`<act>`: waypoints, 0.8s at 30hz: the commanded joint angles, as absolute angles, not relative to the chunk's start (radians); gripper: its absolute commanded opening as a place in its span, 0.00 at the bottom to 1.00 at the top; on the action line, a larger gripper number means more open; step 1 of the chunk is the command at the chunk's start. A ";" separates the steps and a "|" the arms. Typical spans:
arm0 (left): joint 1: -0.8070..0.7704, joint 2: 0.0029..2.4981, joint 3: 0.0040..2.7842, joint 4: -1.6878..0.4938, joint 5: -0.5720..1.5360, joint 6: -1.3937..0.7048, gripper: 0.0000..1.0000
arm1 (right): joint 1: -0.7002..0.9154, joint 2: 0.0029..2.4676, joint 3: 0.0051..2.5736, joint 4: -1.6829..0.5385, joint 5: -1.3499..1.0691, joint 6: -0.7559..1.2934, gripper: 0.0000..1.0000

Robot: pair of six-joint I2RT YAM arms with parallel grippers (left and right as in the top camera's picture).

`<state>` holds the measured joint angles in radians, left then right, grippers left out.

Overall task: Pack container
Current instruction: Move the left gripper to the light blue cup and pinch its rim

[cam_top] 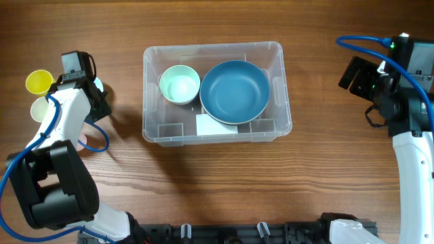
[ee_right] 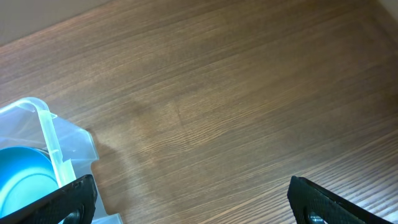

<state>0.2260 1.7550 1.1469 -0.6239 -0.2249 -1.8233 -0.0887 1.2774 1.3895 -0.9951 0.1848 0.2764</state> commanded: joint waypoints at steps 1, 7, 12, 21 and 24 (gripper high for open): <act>0.232 1.771 1.138 -0.616 -0.290 -1.807 0.43 | -0.091 1.286 1.401 -0.995 0.202 0.291 1.00; 0.232 1.798 1.138 -0.612 -0.297 -1.806 0.45 | -0.091 1.286 1.401 -0.995 0.202 0.291 0.99; 0.232 1.839 1.138 -0.585 -0.297 -1.769 0.44 | -0.091 1.286 1.401 -0.995 0.202 0.291 1.00; 0.232 1.846 1.138 -0.559 -0.297 -1.758 0.27 | -0.091 1.286 1.401 -0.995 0.202 0.290 1.00; 0.232 1.846 1.138 -0.556 -0.297 -1.758 0.25 | -0.091 1.286 1.401 -0.995 0.202 0.291 1.00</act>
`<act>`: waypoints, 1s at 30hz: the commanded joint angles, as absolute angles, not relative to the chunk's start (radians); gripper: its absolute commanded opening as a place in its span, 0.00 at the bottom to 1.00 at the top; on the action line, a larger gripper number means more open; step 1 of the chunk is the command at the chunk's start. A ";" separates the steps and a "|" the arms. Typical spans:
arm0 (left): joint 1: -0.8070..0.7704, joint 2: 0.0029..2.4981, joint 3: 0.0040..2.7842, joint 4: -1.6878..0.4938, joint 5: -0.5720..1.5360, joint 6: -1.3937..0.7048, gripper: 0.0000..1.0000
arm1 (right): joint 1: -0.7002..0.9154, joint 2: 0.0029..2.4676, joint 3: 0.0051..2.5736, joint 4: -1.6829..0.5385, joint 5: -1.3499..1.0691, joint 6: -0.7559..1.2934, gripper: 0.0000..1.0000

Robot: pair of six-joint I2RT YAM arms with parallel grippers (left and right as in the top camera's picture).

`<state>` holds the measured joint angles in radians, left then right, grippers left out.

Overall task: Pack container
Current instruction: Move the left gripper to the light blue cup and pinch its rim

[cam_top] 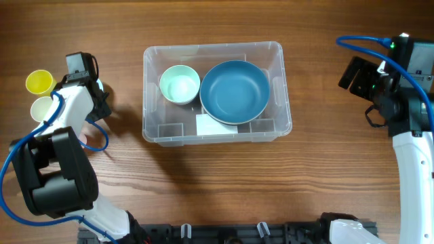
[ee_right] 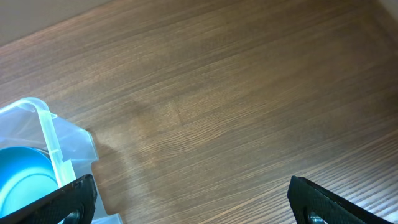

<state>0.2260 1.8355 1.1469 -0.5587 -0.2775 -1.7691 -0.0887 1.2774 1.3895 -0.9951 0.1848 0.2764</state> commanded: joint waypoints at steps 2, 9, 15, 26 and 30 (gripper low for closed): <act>0.232 1.846 1.138 -0.556 -0.297 -1.758 0.25 | -0.091 1.286 1.401 -0.995 0.202 0.291 0.99; 0.232 1.846 1.138 -0.556 -0.297 -1.758 0.25 | -0.091 1.286 1.401 -0.995 0.202 0.291 1.00; 0.232 1.846 1.138 -0.557 -0.297 -1.758 0.25 | -0.091 1.286 1.401 -0.995 0.202 0.291 1.00; 0.232 1.846 1.138 -0.557 -0.297 -1.735 0.04 | -0.091 1.286 1.401 -0.995 0.202 0.291 0.99; 0.232 1.846 1.138 -0.556 -0.296 -1.735 0.04 | -0.091 1.286 1.401 -0.995 0.202 0.291 1.00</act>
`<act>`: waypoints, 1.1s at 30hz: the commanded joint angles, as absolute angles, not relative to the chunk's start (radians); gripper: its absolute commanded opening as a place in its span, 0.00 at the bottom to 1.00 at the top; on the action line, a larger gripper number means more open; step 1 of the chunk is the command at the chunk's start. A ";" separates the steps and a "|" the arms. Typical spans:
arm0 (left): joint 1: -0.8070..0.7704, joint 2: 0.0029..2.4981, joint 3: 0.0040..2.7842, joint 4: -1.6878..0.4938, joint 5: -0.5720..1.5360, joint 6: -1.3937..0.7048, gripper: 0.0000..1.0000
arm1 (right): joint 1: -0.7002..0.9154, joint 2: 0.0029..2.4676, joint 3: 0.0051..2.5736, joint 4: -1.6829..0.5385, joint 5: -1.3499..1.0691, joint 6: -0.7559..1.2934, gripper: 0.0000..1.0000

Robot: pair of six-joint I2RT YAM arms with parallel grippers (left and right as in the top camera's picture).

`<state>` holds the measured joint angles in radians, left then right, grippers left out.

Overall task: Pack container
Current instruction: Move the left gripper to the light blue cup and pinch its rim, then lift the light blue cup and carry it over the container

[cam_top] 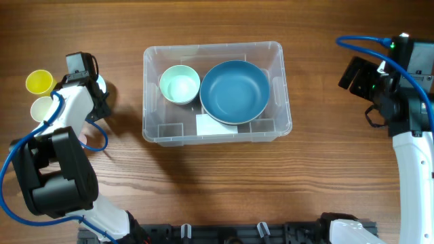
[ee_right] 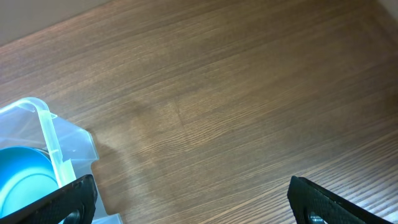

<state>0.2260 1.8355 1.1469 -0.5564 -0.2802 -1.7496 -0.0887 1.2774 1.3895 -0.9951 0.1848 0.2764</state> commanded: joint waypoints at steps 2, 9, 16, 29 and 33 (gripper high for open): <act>0.231 1.846 1.138 -0.556 -0.292 -1.735 0.04 | -0.091 1.286 1.401 -0.995 0.202 0.291 1.00; 0.231 1.846 1.153 -0.541 -0.171 -1.731 0.04 | -0.091 1.286 1.401 -0.995 0.202 0.291 1.00; 0.231 1.822 1.224 -0.542 -0.146 -1.564 0.04 | -0.091 1.286 1.401 -0.995 0.202 0.290 1.00; 0.231 1.575 1.322 -0.558 -0.073 -1.242 0.04 | -0.091 1.286 1.401 -0.995 0.202 0.291 1.00; 0.218 1.460 1.322 -0.556 0.011 -1.156 0.04 | -0.091 1.286 1.401 -0.995 0.202 0.290 1.00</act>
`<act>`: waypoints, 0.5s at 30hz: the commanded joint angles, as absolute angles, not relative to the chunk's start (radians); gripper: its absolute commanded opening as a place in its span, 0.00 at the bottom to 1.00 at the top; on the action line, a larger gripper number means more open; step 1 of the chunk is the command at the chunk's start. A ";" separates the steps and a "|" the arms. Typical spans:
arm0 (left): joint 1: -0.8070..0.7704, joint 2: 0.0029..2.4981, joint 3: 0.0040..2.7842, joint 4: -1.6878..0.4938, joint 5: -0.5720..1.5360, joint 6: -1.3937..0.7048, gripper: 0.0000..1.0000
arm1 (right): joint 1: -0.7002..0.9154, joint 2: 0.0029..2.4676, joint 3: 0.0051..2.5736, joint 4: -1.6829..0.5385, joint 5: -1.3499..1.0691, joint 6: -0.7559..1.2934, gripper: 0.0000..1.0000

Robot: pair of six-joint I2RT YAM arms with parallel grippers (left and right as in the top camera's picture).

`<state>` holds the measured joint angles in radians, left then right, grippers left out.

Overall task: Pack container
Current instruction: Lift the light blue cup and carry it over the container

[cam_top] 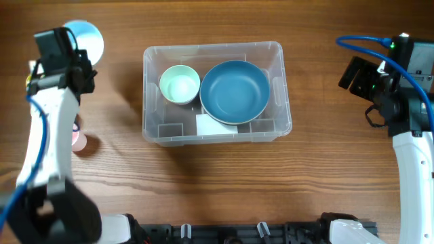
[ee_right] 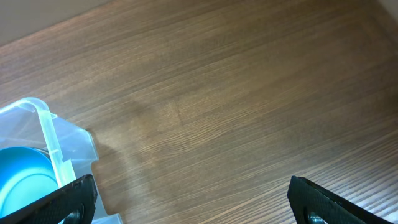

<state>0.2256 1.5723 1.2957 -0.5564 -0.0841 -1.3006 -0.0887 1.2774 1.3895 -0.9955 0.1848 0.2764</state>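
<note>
A clear plastic container point(cam_top: 281, 102) stands mid-table. It holds a small mint bowl point(cam_top: 180, 85) on the left and a large blue bowl point(cam_top: 235, 90) on the right. At the far left, my left gripper point(cam_top: 73, 46) is raised and shut on a light blue cup point(cam_top: 86, 37), left of the container's back corner. My right gripper point(ee_right: 194, 205) hangs open and empty over bare wood to the right of the container point(ee_right: 53, 146). In the overhead view the right gripper point(cam_top: 371, 78) sits near the right edge.
A pink cup point(cam_top: 80, 140) stands on the table under the left arm. A sliver of yellow point(cam_top: 28, 81) shows at the arm's left edge. A white label point(cam_top: 209, 125) lies at the container's front wall. Cables trail from both arms.
My left arm has moved from low beside the yellow and cream cups up toward the far left corner, with the light blue cup now in its gripper. The right arm is unmoved.
My left gripper stayed down by the cups at the table's left through all three earlier moments, shifting only slightly, with a bit of light blue beside it. Now it holds the light blue cup higher up. The container's contents and the right arm stayed the same.
</note>
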 commanded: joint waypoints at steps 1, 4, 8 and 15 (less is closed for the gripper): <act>0.211 1.430 1.322 -0.556 0.033 -1.143 0.04 | -0.091 1.286 1.401 -0.995 0.202 0.291 1.00; 0.181 1.348 1.322 -0.550 0.107 -1.059 0.04 | -0.091 1.286 1.401 -0.995 0.202 0.291 1.00; 0.097 1.272 1.322 -0.550 0.178 -0.888 0.04 | -0.091 1.286 1.401 -0.995 0.202 0.291 1.00; -0.109 1.277 1.322 -0.575 0.136 -0.679 0.04 | -0.091 1.286 1.401 -0.995 0.202 0.290 1.00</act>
<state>-0.0177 1.2633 1.3064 -0.5564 0.1413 -0.8608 -0.0887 1.2774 1.3895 -0.9951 0.1848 0.2764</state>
